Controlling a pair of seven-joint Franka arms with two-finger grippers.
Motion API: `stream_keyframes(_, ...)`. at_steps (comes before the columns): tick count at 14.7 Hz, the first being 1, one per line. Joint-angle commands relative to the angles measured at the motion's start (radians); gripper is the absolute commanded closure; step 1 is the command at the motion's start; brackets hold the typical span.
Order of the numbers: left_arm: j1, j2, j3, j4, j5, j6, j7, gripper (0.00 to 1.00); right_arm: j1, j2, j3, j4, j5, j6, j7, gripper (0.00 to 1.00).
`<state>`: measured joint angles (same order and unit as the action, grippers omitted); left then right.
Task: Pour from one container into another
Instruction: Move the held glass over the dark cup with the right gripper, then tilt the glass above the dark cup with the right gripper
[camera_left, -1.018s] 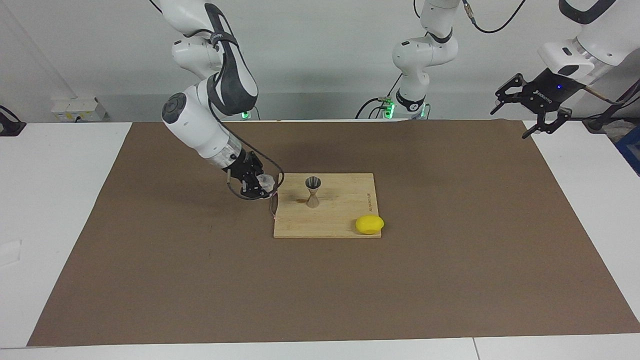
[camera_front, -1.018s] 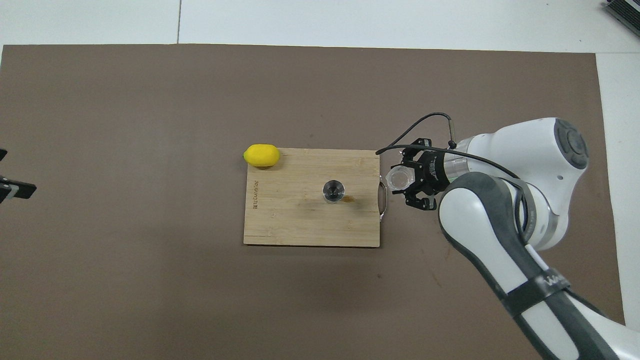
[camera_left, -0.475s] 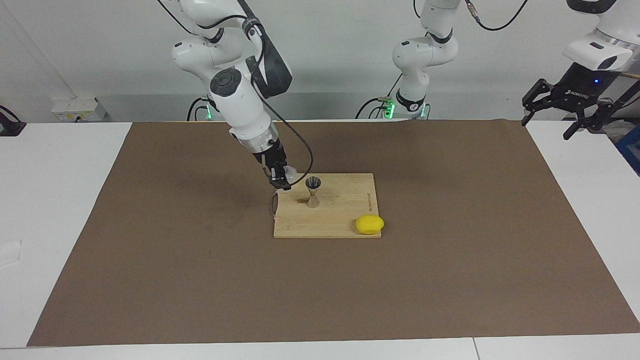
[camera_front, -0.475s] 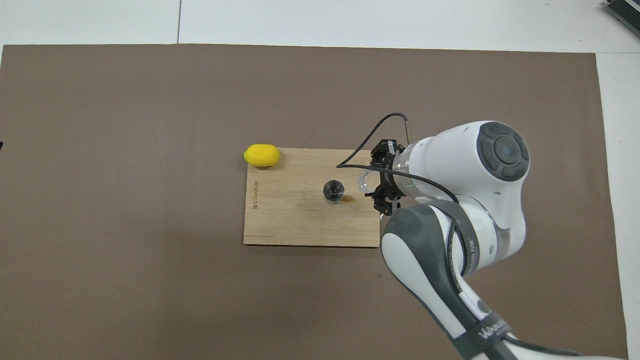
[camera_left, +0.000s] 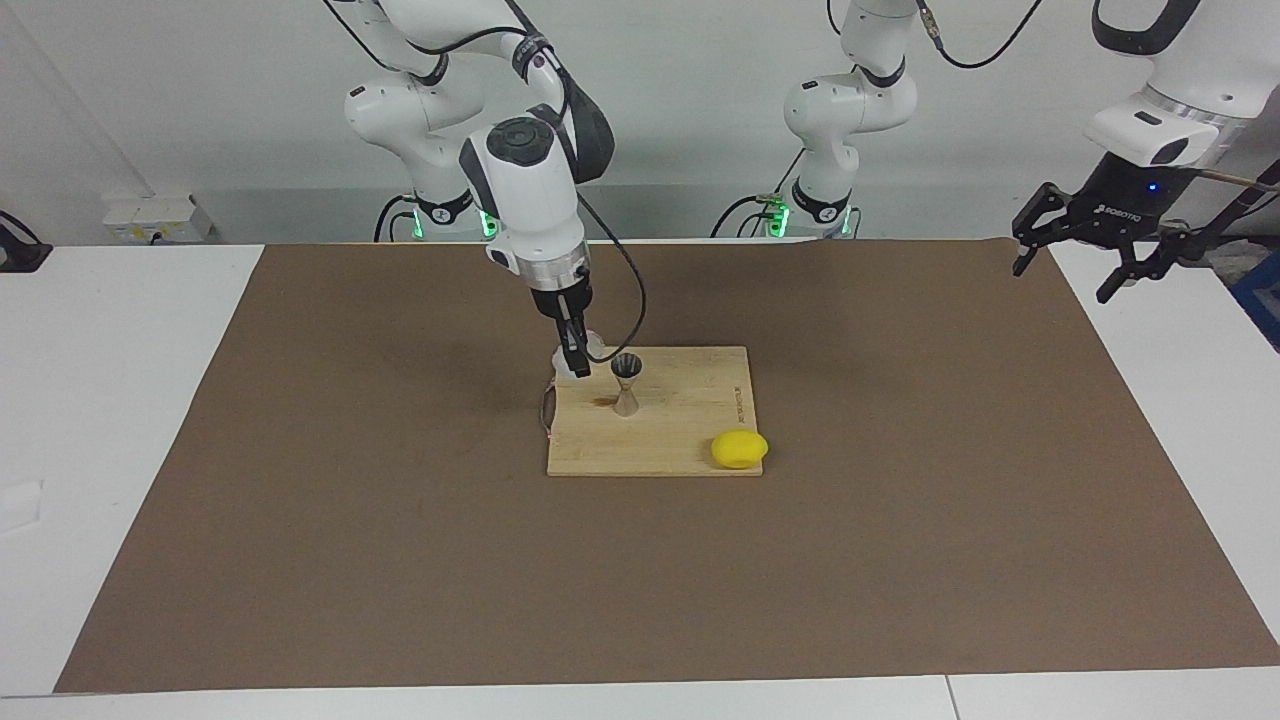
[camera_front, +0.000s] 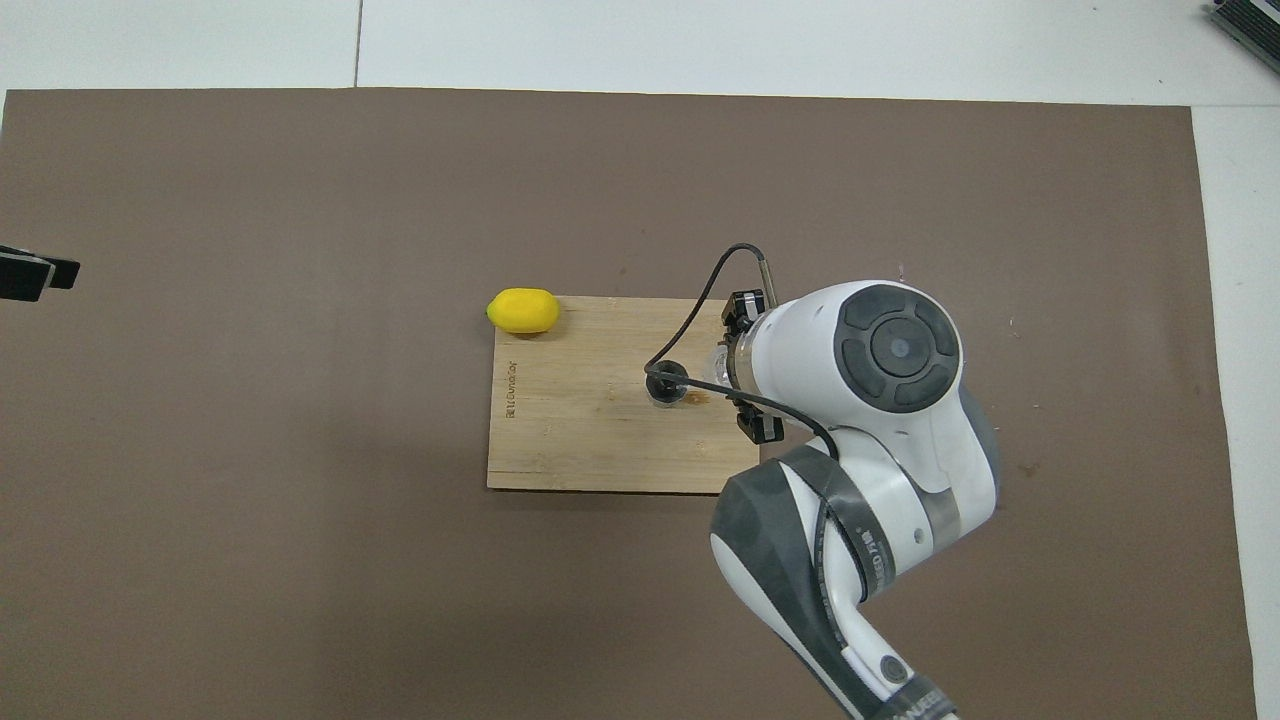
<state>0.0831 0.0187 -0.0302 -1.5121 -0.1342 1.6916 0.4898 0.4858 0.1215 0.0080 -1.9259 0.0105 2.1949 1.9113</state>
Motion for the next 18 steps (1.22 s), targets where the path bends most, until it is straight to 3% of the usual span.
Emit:
stream_keyframes(1, -0.037, -0.034, 0.006, -0.039, 0.025, 0.007, -0.129, 0.00, 0.011, 0.004, 0.000, 0.008, -0.078, 0.023, 0.051, 0.92)
stream_keyframes(4, -0.113, -0.033, 0.006, -0.034, 0.045, -0.019, -0.322, 0.00, 0.046, 0.012, 0.000, 0.005, -0.148, 0.081, 0.095, 0.92)
stream_keyframes(7, -0.173, -0.029, 0.006, -0.030, 0.074, -0.036, -0.362, 0.00, 0.060, 0.020, 0.000, 0.005, -0.230, 0.111, 0.124, 0.92)
stream_keyframes(13, -0.165, -0.013, 0.013, 0.038, 0.044, -0.160, -0.362, 0.00, 0.085, -0.003, 0.000, -0.053, -0.343, 0.132, 0.124, 0.93)
stream_keyframes(18, -0.112, -0.017, 0.004, 0.043, 0.053, -0.139, -0.361, 0.00, 0.105, -0.013, 0.000, -0.068, -0.409, 0.134, 0.124, 0.94)
